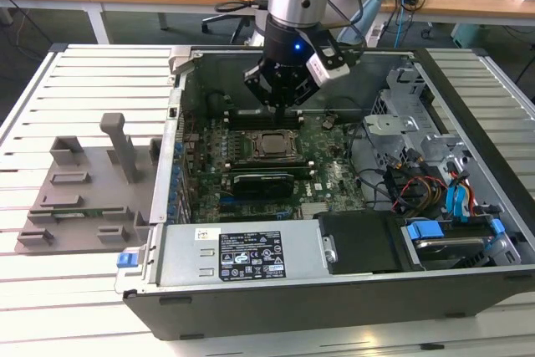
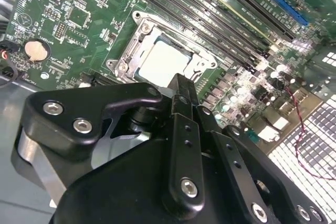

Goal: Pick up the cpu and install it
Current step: 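Install the second cpu locking lever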

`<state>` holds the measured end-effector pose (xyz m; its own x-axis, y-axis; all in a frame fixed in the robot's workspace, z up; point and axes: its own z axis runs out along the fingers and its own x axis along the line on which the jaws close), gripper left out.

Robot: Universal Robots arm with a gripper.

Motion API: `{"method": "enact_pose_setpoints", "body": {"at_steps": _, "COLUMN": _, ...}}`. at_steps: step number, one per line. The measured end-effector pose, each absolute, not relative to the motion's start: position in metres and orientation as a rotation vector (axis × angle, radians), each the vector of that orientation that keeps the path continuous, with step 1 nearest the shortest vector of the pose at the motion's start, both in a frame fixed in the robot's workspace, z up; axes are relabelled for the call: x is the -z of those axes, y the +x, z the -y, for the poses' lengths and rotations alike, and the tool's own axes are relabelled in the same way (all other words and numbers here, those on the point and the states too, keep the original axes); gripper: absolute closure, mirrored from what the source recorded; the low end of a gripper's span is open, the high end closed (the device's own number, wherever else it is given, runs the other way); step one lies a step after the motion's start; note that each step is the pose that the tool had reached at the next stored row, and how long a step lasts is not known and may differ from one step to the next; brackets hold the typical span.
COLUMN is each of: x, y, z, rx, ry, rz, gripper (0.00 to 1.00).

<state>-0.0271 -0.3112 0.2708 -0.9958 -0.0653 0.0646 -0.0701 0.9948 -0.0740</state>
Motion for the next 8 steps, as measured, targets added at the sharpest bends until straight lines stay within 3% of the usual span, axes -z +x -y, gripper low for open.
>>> {"method": "enact_pose_setpoints", "body": {"at_steps": 8, "x": -0.285, "y": -0.027, "z": 0.311, "rx": -0.130, "ry": 0.104, "rz": 3.075, "gripper": 0.89}}
